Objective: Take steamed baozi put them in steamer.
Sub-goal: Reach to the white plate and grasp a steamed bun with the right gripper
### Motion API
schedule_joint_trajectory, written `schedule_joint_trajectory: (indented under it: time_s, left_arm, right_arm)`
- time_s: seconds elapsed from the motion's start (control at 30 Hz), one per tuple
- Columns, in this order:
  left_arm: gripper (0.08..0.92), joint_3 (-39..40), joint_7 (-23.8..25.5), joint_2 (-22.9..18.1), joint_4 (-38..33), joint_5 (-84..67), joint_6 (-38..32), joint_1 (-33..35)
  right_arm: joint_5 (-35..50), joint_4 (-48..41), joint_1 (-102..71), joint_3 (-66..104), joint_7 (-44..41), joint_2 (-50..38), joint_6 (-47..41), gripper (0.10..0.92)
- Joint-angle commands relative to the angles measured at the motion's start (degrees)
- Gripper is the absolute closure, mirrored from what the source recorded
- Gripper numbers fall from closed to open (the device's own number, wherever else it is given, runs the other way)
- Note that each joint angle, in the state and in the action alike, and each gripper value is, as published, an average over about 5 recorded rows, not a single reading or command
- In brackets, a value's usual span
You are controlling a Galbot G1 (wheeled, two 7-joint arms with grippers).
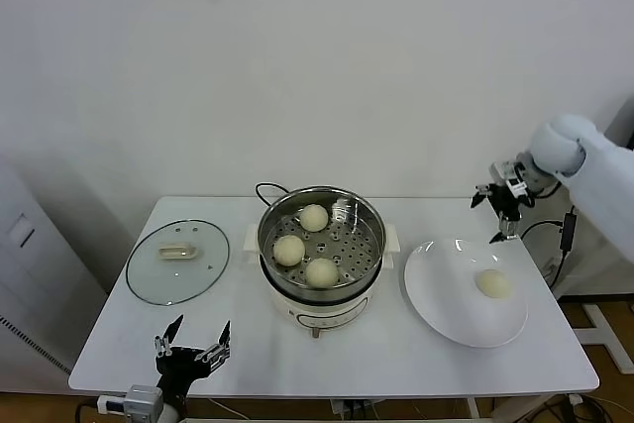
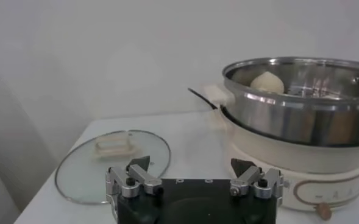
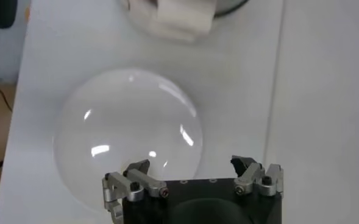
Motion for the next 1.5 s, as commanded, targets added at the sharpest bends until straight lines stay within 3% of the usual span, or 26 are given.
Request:
schedule_joint_trajectory:
  time_s: [0.03, 0.67, 1.5]
  left_arm:
    - [0.177, -0.3, 0.4, -2.8, 0.7, -0.7, 0.3, 0.1]
    - [0.177, -0.3, 0.7, -2.8, 1.4, -0.8, 0.2, -0.2]
    - [0.177, -0.3, 0.9, -2.8, 2.4, -0.7, 0.2, -0.3]
  right_arm:
    - [-9.3, -8.5, -12.7, 9.4, 0.1, 3.3, 3.8, 0.203]
    - [-17.1, -10.4, -18.9, 15.7, 5.1, 5.9, 4.6, 0.203]
    - [-18.8, -15.1, -19.6, 18.7, 8.0, 9.0, 2.9, 0.203]
